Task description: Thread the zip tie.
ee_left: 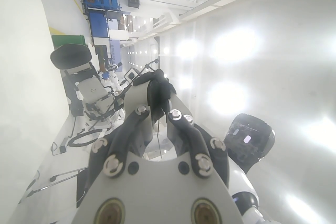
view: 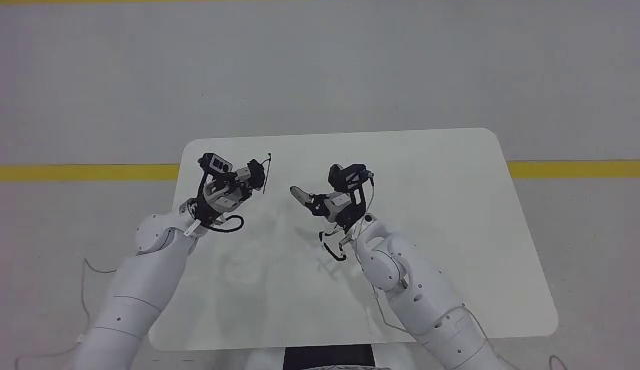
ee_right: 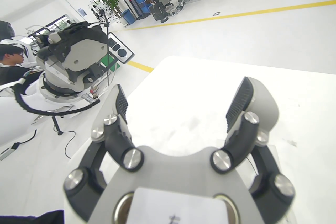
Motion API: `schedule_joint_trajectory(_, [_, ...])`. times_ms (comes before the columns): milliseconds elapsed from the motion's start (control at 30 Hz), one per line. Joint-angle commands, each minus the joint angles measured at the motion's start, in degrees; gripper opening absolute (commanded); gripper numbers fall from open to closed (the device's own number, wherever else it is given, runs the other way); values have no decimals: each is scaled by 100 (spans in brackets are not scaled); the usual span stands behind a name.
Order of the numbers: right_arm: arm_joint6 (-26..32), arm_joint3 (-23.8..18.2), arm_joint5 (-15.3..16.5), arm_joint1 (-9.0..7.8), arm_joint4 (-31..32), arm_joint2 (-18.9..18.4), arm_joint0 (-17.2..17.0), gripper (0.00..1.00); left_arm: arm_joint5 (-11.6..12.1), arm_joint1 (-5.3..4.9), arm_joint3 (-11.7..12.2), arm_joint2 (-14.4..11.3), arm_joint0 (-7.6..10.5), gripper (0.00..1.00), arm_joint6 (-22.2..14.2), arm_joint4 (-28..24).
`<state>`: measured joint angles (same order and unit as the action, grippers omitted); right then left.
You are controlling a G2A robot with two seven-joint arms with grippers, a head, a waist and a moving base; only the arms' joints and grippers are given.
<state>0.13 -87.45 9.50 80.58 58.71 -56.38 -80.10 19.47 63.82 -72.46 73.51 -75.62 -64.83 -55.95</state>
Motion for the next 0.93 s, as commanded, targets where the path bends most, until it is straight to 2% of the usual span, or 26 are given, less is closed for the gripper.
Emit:
schedule_joint_trajectory(0, [0,0,0,0,0,0,0,100,0,0,0,0,0,0,0,0])
schedule_joint_trajectory(67, [0,0,0,0,0,0,0,100,0,0,0,0,0,0,0,0])
schedule_joint_trajectory(167, [0,0,0,0,0,0,0,100,-51,4,-99,-17,-40,0,232,69])
schedule_joint_trajectory(333, [0,0,0,0,0,0,0,100,1,3,-130,15,-96,0,361,127])
schedule_joint_trajectory(900, [0,0,0,0,0,0,0,100,1,3,-127,18,-96,0,363,152])
